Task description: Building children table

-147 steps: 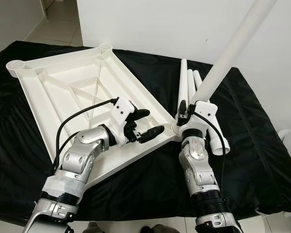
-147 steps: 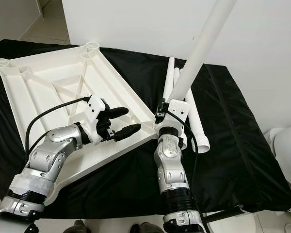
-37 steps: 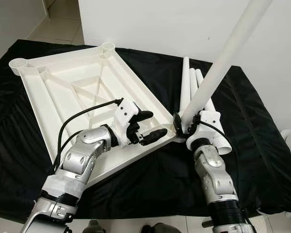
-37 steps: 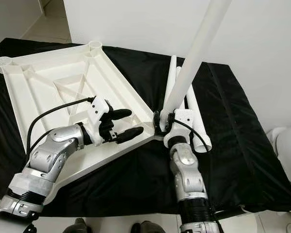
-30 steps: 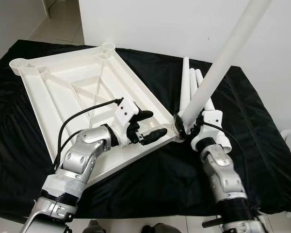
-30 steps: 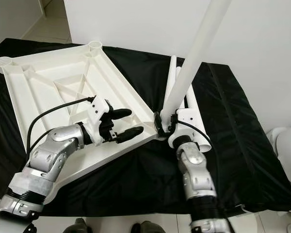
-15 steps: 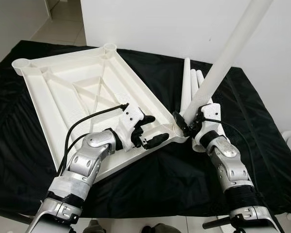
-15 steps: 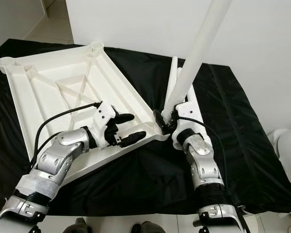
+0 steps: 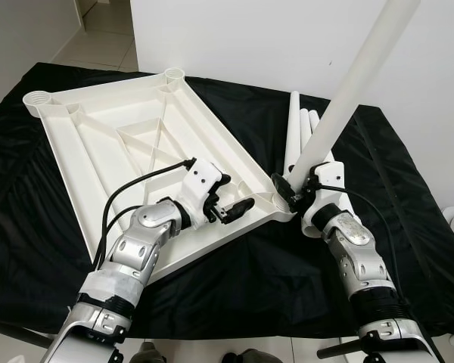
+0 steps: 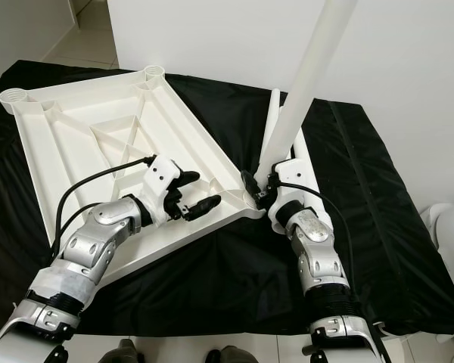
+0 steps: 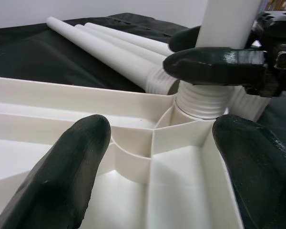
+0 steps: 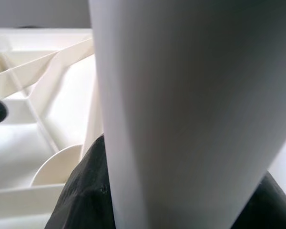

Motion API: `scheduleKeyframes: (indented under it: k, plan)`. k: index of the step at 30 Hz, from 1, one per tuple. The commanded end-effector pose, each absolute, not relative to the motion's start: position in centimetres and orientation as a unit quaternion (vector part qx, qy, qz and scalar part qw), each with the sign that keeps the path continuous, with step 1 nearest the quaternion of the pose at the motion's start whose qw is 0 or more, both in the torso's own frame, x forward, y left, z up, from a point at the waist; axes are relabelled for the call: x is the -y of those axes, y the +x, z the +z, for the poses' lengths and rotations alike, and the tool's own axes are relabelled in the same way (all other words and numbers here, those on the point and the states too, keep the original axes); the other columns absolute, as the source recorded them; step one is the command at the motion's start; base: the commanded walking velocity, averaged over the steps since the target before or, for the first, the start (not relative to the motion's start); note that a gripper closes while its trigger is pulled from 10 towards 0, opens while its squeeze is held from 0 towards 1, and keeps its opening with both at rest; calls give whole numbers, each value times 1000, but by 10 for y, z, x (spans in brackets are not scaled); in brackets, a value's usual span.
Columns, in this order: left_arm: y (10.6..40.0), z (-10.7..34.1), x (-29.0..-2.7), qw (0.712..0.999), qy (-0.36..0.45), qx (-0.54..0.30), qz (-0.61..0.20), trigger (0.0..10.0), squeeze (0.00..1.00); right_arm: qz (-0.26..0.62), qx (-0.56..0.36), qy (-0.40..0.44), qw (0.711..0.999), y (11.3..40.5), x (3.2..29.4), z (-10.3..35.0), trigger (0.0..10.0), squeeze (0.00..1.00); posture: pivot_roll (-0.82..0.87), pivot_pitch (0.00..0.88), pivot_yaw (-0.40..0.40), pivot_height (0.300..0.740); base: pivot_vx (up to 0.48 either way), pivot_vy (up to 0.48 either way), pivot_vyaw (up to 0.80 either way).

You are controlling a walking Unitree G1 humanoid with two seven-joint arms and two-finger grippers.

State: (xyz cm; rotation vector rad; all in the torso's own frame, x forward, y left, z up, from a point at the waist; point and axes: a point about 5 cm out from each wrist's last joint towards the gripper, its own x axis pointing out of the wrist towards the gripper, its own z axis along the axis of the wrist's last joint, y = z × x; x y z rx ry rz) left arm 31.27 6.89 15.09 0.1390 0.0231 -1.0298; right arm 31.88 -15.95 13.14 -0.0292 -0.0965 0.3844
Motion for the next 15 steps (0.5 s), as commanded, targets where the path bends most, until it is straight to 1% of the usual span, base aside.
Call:
scheduleKeyframes:
  k: [1, 3, 4, 6, 11, 15]
  plan:
    - [316, 150, -68, 871, 70, -11, -486, 10000, 0, 150, 31, -16, 988, 316, 165, 123, 10000, 0, 28, 0, -73, 740, 0, 0, 0]
    - [318, 150, -67, 872, 71, -10, -484, 10000, 0, 121, 29, -11, 992, 314, 164, 121, 10000, 0, 17, 0, -60, 740, 0, 0, 0]
    - [318, 150, -67, 872, 71, -10, -484, 10000, 0, 121, 29, -11, 992, 314, 164, 121, 10000, 0, 17, 0, -60, 740, 0, 0, 0]
    - [320, 150, -66, 873, 68, -11, -482, 10000, 0, 99, 30, -7, 995, 313, 161, 119, 10000, 0, -5, 0, -32, 740, 0, 0, 0]
    - [324, 151, -65, 871, 69, -13, -486, 10000, 0, 83, 34, -7, 996, 310, 157, 120, 10000, 0, -30, 0, -5, 740, 0, 0, 0]
    - [327, 151, -64, 869, 72, -14, -489, 10000, 0, 71, 34, -9, 997, 308, 153, 120, 10000, 0, -39, 0, 3, 740, 0, 0, 0]
